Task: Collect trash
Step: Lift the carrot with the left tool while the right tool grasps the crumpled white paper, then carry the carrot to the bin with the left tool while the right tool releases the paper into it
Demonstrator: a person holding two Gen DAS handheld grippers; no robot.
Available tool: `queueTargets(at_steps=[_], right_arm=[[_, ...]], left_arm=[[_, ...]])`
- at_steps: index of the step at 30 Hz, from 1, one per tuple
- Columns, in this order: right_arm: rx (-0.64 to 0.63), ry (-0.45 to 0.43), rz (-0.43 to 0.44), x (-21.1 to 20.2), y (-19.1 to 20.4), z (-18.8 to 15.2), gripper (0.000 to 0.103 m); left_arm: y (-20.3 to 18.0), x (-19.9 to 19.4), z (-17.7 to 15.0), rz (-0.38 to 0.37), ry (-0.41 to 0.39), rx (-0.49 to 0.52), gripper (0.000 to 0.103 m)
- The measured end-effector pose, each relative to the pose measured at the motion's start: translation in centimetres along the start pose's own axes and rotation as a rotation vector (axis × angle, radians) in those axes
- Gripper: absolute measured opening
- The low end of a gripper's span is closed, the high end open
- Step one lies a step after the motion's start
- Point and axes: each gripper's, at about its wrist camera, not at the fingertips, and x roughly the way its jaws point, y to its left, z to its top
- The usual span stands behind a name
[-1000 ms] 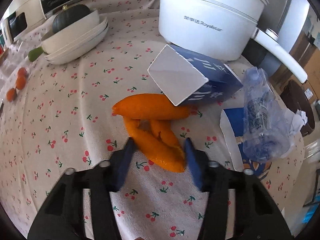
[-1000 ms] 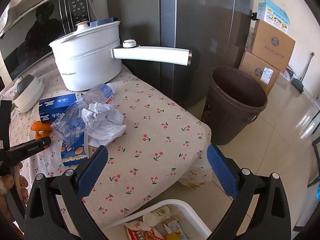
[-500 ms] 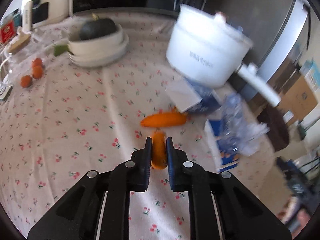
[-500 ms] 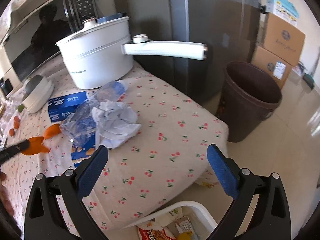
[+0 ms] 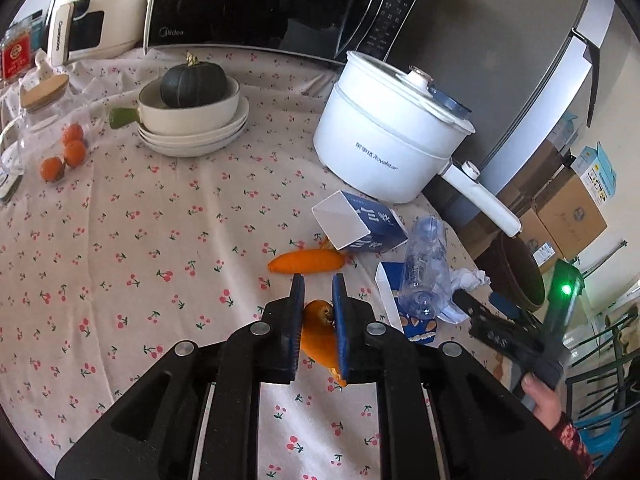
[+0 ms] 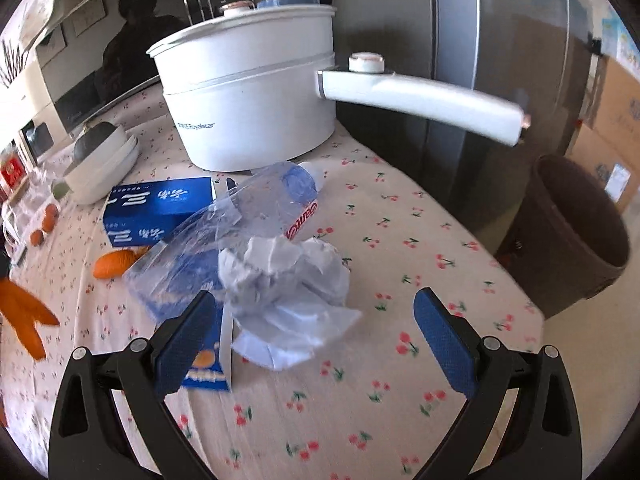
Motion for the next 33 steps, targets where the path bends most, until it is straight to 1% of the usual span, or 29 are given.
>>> queueTargets(at_steps=[2,3,4,5,10,15,20,26,33], right_arm=[[0.01,0.008,0.018,0.8,-0.3,0.2,0.096],[0.015,0.012,0.028,1.0,-0.4,0.1,0.093],[0.017,0.019,0.047,1.3,-0.4,0.1,0.076],[0.019,0.036,0.081,1.5,-0.4,0.1,0.067],[0.023,0.026,0.072,0.9,-0.2,0.1,0.064],[0.017,-0.028,0.059,-1.5,0.3,0.5,0.064],[0.001,-0.083,0.041,-3.9,0.8,1.0,0.064],[-0.014,-0.116,0.022,-6.1,1.4,0.6,0.064],[-0.035,-0.159,-0.029,-8.5,2.1,-0.1,0.064]], left_arm=[[0.0,0.4,-0.1,-0.002,0.01,0.002,0.013],[-0.1,0.5,-0.1,-0.002,0.014,0.005,0.013],[-0.2,0.7,-0.2,-0.003,0.018,0.007,0.013],[-0.2,0.8,-0.2,-0.003,0.02,0.008,0.013],[0.0,1.0,-0.1,-0.001,0.015,-0.007,0.013],[-0.2,0.2,0.2,-0.003,-0.024,-0.013,0.013],[-0.9,-0.8,0.3,-0.016,-0.059,-0.001,0.013],[-1.8,-1.9,0.3,-0.033,-0.094,0.007,0.013],[-3.0,-3.4,-0.1,-0.056,-0.131,0.033,0.013]])
